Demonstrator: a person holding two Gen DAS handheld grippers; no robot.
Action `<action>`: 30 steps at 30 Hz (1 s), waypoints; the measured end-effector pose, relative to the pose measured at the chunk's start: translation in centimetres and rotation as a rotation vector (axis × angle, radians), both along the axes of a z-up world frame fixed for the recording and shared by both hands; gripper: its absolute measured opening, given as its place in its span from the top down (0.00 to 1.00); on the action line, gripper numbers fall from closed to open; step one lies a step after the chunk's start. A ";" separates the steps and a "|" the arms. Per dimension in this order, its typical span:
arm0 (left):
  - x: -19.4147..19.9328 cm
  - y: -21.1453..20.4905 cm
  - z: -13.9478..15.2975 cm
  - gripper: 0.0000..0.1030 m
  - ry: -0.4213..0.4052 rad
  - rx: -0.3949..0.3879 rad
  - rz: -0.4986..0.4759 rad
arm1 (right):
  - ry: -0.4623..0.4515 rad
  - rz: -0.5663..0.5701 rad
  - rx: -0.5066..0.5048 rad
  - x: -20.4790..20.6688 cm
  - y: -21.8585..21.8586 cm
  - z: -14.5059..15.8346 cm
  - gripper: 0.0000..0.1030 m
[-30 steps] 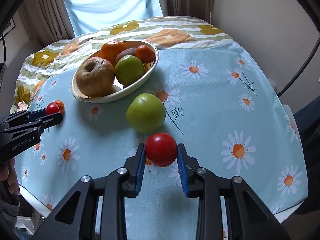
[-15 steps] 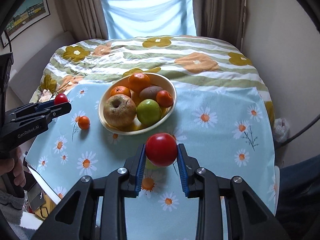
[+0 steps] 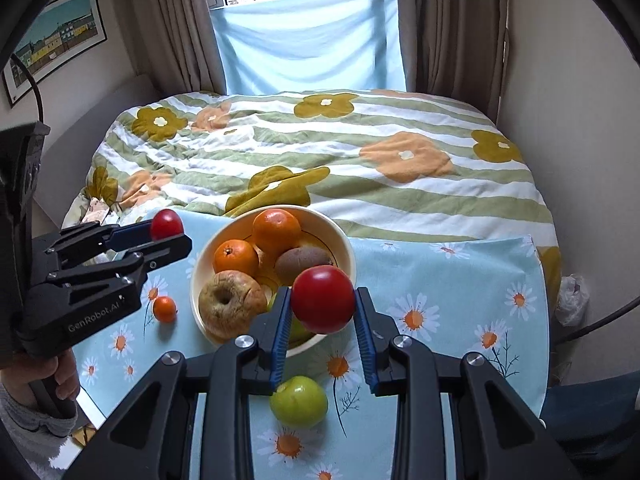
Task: Organize fruits
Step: 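Lower the tomato into the bowl and open the left gripper while the right carries its tomato, then lower the red tomato into the bowl and open the right gripper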
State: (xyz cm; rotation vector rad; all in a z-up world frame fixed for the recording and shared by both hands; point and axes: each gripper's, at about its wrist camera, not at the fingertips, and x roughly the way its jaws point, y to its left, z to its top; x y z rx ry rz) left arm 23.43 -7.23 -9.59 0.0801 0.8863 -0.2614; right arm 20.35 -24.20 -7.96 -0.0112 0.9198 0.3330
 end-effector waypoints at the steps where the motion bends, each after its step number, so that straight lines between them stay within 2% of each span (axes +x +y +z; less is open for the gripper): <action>1: 0.5 -0.2 -0.4 0.62 0.007 0.005 -0.014 | 0.001 -0.005 -0.001 0.4 0.1 0.0 0.72; 8: 3.4 -1.7 -2.9 0.62 0.054 0.030 -0.110 | 0.021 -0.061 0.004 2.4 0.0 -0.8 0.72; 17: 4.9 -2.5 -4.3 0.61 0.087 0.042 -0.163 | 0.055 -0.120 0.016 3.4 -0.8 -2.1 0.72; 18: 5.0 -2.4 -4.4 0.55 0.093 0.042 -0.162 | 0.056 -0.124 0.017 3.5 -0.8 -2.1 0.72; 19: 5.0 -2.4 -4.3 0.33 0.095 0.039 -0.159 | 0.057 -0.127 0.019 3.5 -0.8 -2.2 0.72; 21: 4.8 -1.9 -3.9 0.00 0.072 0.019 -0.146 | 0.057 -0.129 0.019 3.6 -0.8 -2.3 0.72; 23: 4.4 -1.5 -3.1 0.00 0.045 -0.002 -0.139 | 0.056 -0.130 0.020 3.7 -0.8 -2.3 0.72; 30: 3.7 0.3 -2.8 0.00 0.058 0.018 -0.096 | 0.059 -0.106 0.024 4.3 -0.3 -2.3 0.72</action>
